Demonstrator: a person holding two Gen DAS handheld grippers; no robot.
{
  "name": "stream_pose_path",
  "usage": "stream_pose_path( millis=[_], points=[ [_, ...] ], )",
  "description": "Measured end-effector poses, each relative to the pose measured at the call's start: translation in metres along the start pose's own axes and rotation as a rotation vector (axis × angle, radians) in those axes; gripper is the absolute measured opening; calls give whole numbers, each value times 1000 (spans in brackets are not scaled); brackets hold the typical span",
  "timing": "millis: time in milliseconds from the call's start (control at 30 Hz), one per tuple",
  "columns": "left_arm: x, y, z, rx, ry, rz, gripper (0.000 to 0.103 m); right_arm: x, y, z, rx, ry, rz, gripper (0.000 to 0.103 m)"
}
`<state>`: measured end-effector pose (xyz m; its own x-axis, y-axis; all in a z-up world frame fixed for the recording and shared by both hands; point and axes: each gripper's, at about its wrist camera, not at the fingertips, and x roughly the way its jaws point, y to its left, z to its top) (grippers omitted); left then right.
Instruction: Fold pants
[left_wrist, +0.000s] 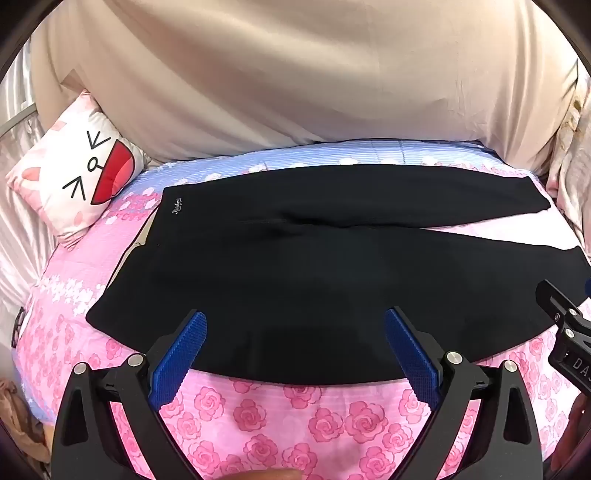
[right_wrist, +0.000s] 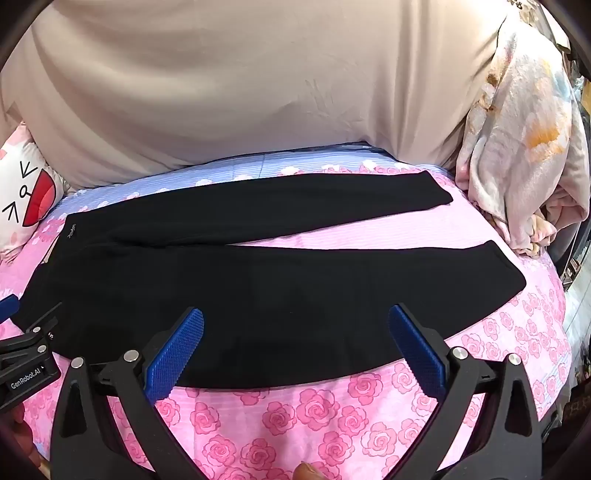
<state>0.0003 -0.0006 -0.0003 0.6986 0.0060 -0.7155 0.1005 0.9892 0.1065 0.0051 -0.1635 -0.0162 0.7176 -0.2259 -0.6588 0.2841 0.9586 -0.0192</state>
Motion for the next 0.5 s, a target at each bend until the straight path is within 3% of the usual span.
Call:
stream_pose_path(
  millis=[500],
  points=[
    [2,-7,0,12,2,4,95,2,-5,4,4,0,6,98]
  ],
)
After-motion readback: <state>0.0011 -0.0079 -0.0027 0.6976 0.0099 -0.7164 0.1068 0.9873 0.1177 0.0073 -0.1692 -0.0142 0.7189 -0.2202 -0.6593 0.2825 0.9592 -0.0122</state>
